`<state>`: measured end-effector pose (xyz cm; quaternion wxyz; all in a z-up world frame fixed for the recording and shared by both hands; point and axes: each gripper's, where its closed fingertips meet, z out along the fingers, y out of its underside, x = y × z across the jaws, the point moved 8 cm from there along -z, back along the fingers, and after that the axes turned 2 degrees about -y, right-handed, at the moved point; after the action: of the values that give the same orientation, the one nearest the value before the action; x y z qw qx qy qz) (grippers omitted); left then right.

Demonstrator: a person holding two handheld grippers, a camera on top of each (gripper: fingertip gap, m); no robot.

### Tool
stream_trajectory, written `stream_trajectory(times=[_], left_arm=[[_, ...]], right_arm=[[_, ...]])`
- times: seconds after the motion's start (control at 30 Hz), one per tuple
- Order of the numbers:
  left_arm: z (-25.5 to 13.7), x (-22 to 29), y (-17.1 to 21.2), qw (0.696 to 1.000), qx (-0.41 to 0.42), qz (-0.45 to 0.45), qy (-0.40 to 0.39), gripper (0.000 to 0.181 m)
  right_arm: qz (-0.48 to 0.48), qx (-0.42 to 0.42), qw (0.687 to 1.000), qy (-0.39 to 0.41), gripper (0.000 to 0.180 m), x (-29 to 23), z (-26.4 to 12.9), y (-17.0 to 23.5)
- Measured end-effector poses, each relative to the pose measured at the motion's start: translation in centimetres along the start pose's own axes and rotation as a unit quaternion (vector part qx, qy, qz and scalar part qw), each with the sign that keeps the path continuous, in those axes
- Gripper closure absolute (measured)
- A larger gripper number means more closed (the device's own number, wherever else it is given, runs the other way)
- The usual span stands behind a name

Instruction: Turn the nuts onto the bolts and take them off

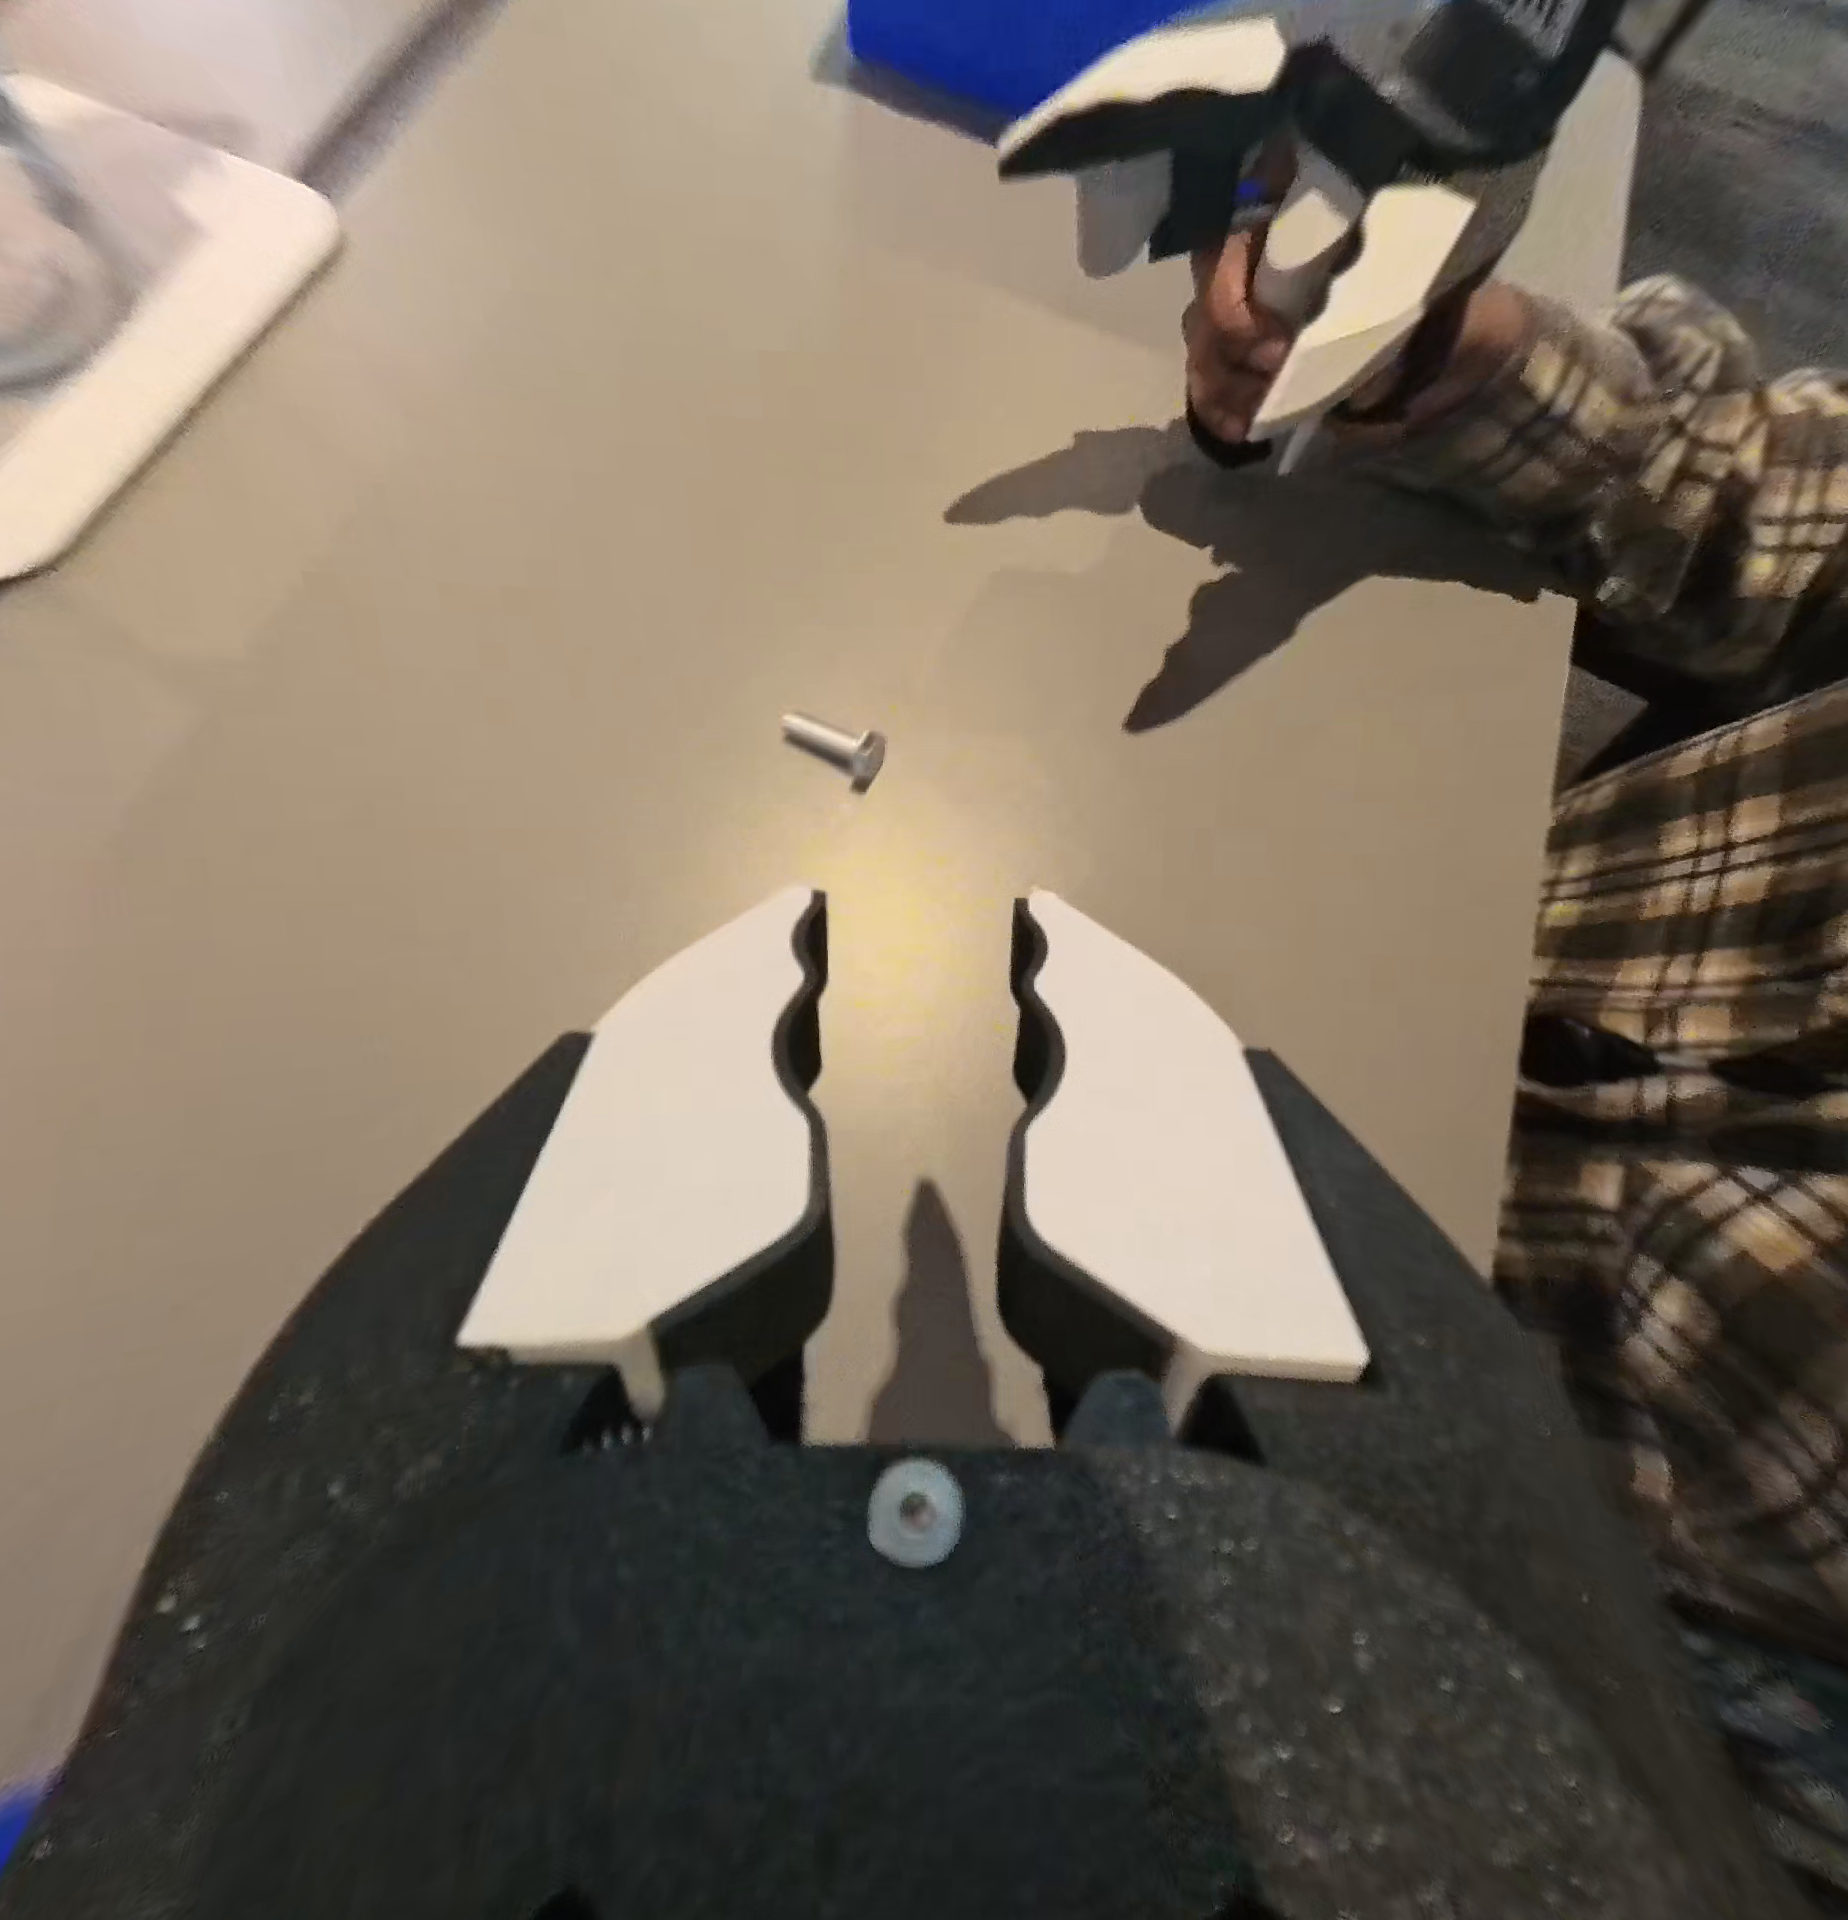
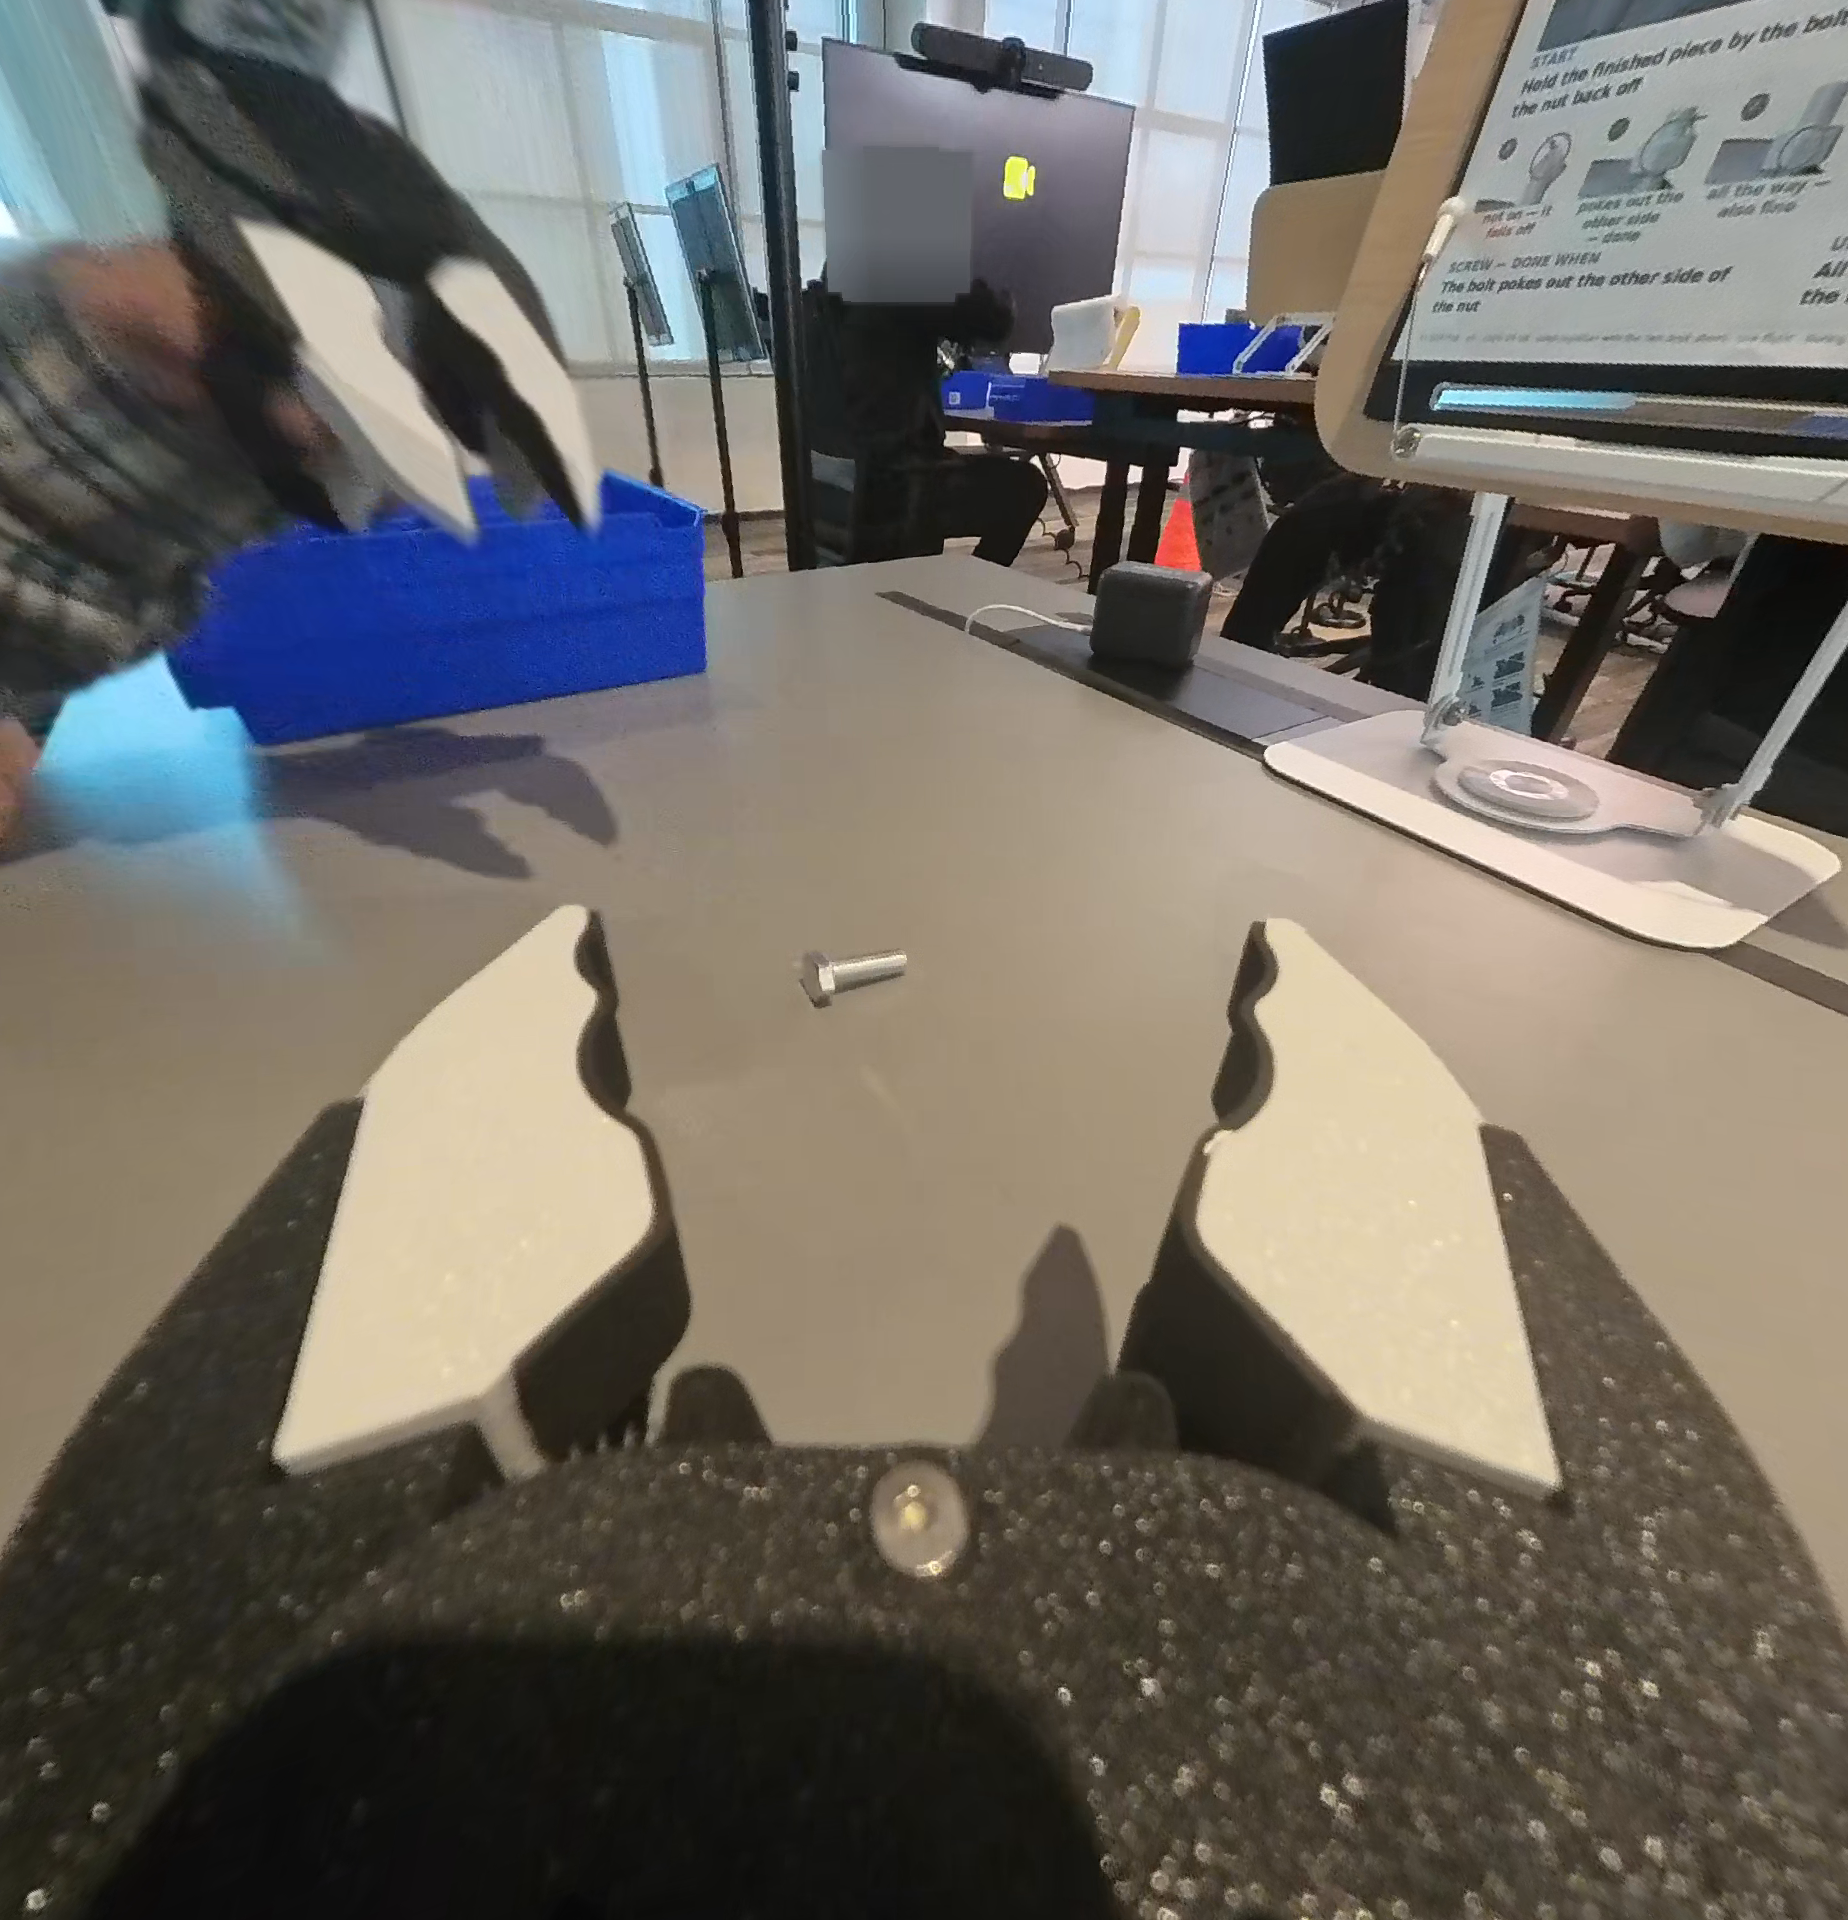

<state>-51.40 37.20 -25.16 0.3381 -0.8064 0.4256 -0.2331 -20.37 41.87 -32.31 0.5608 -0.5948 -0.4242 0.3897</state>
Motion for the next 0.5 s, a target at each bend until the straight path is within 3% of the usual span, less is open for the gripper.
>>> stream_trajectory(times=[0.13, 0.27, 0.37, 0.5], left_arm=[[-10.3, 0.1, 2.7, 0.993, -0.022, -0.01, -0.116, 0.147], [-18.7, -1.1, 9.6, 0.957, -0.148, -0.055, -0.242, 0.146], [-22.3, -2.0, 15.1, 0.935, -0.223, -0.092, -0.26, 0.149], [-23.2, -3.2, 21.0, 0.912, -0.329, -0.108, -0.222, 0.149]], right_arm=[[0.002, -0.003, 1.0, 0.0, 0.069, 0.1, 0.0, 0.1], [0.007, 0.001, 1.0, 0.0, 0.069, 0.2, 0.0, 0.1], [0.01, 0.002, 1.0, -0.006, 0.069, 0.0, 0.1, 0.1], [0.006, -0.004, 1.0, -0.008, 0.068, -0.1, 0.3, 0.2]])
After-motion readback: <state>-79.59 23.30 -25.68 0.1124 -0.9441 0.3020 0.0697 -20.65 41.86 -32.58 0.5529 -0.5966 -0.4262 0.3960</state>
